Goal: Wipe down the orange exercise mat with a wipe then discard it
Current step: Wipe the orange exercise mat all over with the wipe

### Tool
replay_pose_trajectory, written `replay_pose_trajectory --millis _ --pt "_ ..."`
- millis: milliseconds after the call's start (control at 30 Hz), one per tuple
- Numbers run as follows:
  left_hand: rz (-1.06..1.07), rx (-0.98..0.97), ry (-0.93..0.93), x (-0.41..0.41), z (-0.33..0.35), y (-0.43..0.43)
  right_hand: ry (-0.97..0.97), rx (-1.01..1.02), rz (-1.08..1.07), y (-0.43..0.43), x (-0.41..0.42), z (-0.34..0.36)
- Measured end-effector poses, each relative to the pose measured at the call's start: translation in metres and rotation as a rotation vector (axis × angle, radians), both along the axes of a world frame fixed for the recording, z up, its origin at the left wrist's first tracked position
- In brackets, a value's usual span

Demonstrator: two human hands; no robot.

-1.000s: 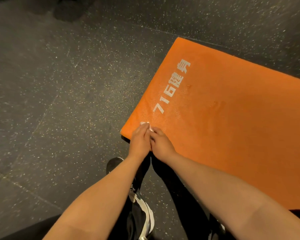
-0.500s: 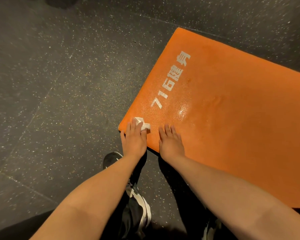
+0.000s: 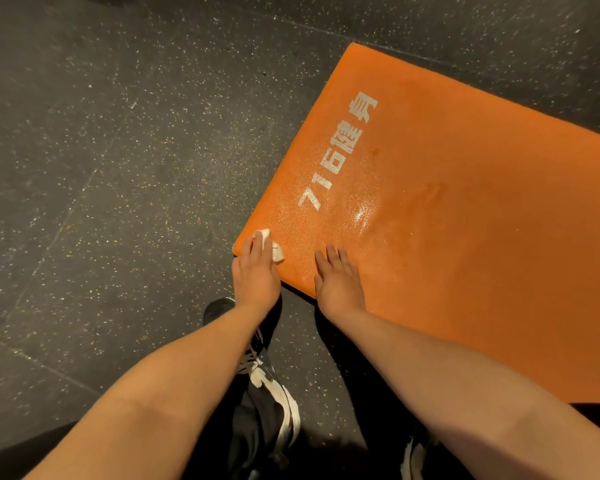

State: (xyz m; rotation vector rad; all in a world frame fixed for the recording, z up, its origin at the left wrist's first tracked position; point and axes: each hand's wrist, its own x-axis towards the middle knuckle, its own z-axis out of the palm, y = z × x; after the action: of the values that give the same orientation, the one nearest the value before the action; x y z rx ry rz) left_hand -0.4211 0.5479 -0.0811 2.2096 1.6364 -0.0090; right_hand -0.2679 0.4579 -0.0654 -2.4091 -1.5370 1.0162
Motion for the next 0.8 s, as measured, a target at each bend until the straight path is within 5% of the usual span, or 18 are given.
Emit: replay_pose_trajectory --millis 333,533,800 --pt "-0.146 -0.112 -0.09 0.026 0.008 -0.055 -0.002 0.069 -0.022 -0.011 0.001 0.007" --pt "0.146 -0.078 -0.003 0.019 0.012 -0.025 -0.083 0.0 -0.003 -0.013 0.0 0.017" --pt "-0.217 -0.151 -0.162 0.035 0.011 -0.079 -0.123 -0.096 -0.007 -0.034 0.0 0.023"
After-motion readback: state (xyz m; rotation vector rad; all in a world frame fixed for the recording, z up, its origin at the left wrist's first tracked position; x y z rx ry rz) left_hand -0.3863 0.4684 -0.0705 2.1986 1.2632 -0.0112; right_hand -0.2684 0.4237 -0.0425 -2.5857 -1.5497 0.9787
